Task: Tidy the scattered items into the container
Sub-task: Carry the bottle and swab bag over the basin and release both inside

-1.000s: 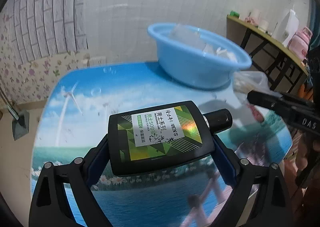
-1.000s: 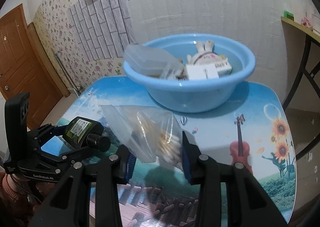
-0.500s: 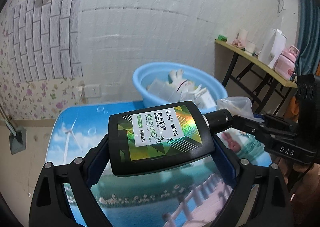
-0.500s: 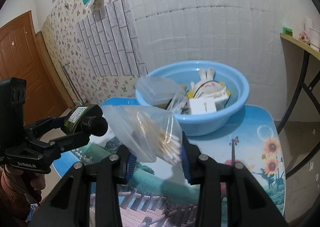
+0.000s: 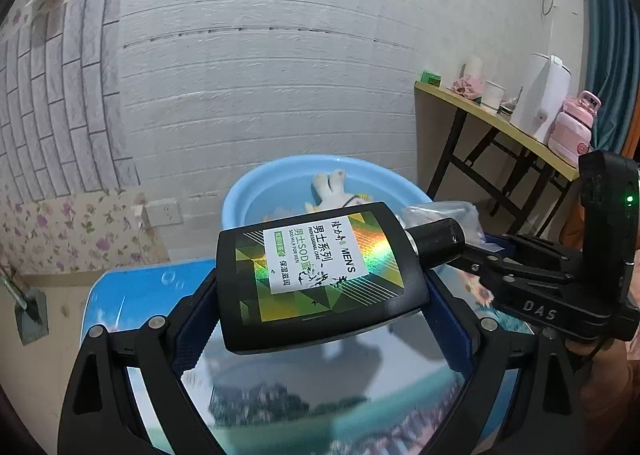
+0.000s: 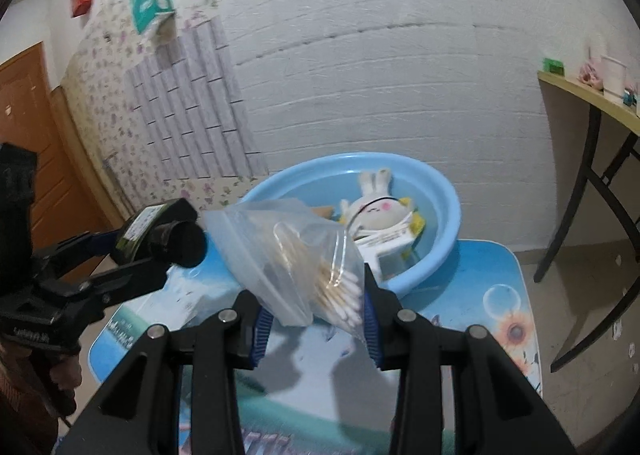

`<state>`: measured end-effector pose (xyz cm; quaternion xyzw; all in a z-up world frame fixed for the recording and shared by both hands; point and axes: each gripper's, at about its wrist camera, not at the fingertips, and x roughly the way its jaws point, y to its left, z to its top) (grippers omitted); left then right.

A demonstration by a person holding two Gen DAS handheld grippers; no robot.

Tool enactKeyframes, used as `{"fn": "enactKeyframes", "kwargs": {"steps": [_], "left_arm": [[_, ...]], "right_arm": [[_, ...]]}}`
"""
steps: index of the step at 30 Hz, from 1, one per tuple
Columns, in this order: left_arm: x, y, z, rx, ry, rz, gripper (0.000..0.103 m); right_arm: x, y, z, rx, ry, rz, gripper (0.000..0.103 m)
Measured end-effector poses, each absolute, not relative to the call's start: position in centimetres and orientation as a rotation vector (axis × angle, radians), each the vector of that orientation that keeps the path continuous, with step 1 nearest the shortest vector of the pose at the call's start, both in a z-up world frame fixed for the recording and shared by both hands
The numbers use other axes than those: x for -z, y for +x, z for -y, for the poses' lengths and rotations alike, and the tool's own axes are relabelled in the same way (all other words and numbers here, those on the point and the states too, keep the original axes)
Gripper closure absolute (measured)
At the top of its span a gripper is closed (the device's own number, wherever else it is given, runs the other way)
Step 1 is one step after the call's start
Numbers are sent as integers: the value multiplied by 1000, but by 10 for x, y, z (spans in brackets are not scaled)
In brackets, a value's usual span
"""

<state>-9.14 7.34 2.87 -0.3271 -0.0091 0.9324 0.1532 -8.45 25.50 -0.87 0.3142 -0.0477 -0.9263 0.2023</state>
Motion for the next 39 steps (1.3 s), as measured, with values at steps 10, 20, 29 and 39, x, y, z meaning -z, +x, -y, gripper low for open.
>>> {"fn": "enactKeyframes", "kwargs": {"steps": [10,20,29,39], "left_arm": [[-23,-155,-101,-2655,-964,-40,9],[-11,-184,-116,-2643,-967,-108,14],[-6,-172,-110,-2641,-1003,-100,14],[-11,-140,-88,-2693,-1025,-45,3]], "right_arm": [[26,-152,-265,2593,944,177,66],[46,-181,-264,2597,987,137,65],[48,-178,-252,2568,997,111,62],[28,-149,-248,2648,985,58,42]]}}
